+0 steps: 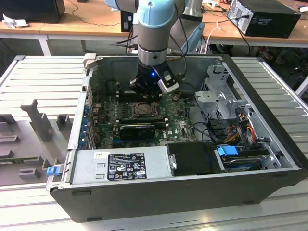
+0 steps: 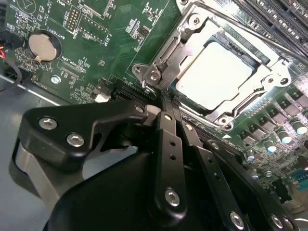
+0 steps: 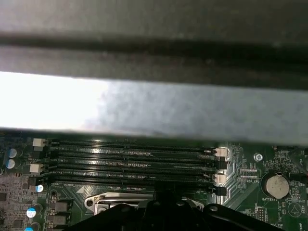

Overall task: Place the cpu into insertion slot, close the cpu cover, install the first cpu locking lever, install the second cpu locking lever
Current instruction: 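Install the first cpu locking lever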

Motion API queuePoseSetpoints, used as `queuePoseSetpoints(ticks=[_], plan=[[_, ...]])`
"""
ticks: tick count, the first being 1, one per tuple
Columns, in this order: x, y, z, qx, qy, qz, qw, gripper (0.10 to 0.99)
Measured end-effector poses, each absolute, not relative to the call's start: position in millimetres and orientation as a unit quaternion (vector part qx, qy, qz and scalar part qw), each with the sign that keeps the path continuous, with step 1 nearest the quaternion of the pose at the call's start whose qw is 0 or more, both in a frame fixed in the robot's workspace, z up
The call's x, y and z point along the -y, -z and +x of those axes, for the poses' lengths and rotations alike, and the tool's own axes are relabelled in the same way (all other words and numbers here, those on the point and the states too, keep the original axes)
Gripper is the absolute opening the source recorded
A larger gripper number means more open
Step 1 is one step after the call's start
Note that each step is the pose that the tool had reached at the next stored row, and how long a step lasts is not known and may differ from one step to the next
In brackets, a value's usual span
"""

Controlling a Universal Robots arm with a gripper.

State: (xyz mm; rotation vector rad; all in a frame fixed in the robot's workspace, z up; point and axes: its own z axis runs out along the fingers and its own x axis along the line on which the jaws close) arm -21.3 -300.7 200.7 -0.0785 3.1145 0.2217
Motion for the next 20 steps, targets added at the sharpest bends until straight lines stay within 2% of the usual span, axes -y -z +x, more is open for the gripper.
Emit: queuePoseSetpoints(ticks=[4, 8, 20], plan=[[299.2, -201.6, -21.0, -0.997, -0.077, -0.025, 0.009, 0.106], [298.6, -216.8, -20.8, -0.997, -0.077, -0.025, 0.009, 0.106], [305.5, -216.8, -20.7, -0.997, -0.077, -0.025, 0.009, 0.106]])
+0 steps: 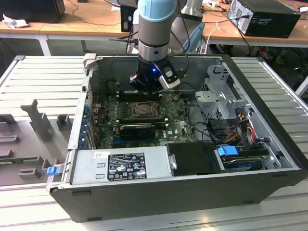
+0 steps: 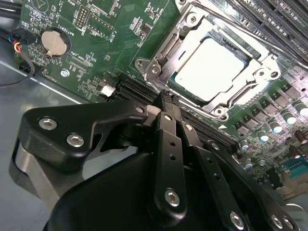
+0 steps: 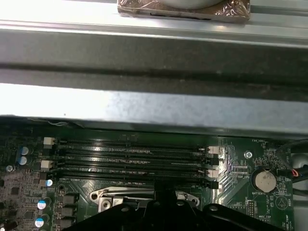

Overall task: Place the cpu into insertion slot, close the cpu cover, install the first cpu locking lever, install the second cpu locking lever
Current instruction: 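Install the first cpu locking lever, then install the second cpu locking lever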

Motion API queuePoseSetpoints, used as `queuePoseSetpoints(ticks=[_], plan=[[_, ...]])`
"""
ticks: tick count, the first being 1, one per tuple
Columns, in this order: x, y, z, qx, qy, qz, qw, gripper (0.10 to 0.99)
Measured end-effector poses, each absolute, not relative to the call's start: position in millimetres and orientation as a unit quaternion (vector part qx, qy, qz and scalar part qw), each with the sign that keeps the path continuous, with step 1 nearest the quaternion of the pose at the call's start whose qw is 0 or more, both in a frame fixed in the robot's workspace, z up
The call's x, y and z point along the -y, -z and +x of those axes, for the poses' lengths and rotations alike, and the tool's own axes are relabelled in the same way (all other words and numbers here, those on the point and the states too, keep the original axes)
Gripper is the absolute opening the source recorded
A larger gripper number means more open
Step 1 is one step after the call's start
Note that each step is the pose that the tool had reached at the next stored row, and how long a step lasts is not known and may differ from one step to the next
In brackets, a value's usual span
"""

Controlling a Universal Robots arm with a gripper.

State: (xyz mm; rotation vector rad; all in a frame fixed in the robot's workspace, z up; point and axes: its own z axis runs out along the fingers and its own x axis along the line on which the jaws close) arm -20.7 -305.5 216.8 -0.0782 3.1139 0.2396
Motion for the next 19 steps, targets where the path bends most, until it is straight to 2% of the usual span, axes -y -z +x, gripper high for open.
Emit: queuePoseSetpoints(ticks=[19], plan=[[319.9, -216.8, -20.7, -0.997, -0.077, -0.025, 0.009, 0.106]])
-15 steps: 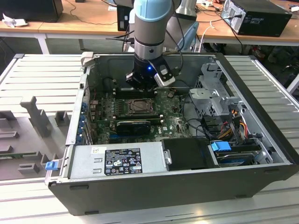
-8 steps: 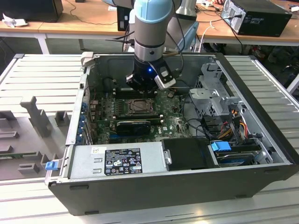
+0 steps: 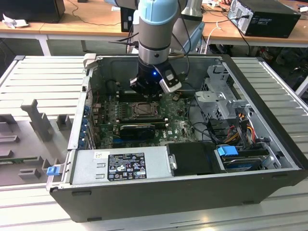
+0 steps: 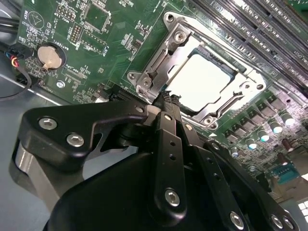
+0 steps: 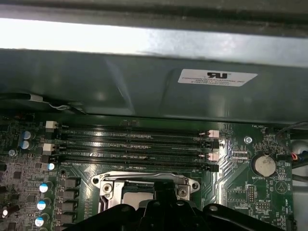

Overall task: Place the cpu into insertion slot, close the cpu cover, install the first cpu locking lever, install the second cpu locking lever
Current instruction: 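Install the second cpu locking lever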

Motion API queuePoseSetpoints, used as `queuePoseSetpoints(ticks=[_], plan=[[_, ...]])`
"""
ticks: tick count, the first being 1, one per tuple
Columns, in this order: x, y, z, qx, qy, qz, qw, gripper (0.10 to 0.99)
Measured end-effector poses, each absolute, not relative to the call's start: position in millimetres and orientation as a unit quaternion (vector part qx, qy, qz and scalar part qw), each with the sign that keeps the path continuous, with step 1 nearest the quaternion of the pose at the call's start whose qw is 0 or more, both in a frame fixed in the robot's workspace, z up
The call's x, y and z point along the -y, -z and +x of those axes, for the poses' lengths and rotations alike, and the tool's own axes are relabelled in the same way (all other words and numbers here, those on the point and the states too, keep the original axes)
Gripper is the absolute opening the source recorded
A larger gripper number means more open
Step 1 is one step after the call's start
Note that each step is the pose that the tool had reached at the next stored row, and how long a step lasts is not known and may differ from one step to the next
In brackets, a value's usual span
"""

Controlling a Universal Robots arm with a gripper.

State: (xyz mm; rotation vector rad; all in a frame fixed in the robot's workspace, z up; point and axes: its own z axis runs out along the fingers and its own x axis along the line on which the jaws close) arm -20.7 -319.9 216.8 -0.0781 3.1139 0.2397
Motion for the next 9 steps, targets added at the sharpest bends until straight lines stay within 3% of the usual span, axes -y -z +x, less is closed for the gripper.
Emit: queuePoseSetpoints(ticks=[9], plan=[[325.7, -217.0, -20.7, -0.997, -0.077, -0.025, 0.009, 0.106]])
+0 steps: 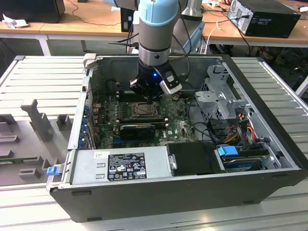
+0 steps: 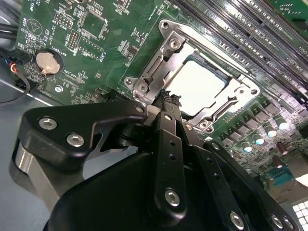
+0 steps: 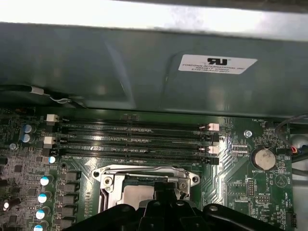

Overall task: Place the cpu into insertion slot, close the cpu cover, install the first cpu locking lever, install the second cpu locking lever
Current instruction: 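Install the second cpu locking lever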

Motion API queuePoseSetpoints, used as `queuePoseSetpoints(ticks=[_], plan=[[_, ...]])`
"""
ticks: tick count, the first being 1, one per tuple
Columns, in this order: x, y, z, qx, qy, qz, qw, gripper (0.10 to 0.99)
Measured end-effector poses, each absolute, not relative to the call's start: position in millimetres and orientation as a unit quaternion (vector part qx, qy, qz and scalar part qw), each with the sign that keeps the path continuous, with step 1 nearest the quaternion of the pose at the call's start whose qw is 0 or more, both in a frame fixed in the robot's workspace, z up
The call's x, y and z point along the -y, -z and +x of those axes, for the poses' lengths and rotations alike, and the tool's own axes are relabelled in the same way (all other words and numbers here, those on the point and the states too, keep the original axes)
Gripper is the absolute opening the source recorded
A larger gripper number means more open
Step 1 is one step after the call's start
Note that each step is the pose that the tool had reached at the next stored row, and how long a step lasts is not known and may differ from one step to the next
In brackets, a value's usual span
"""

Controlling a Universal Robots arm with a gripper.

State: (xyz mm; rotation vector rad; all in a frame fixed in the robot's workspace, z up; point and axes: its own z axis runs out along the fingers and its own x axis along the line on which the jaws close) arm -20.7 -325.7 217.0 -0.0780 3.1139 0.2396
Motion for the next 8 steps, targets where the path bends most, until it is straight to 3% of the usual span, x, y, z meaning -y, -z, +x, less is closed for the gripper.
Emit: queuePoseSetpoints(ticks=[8], plan=[[326.8, -225.9, -20.6, -0.997, -0.077, -0.025, 0.009, 0.106]])
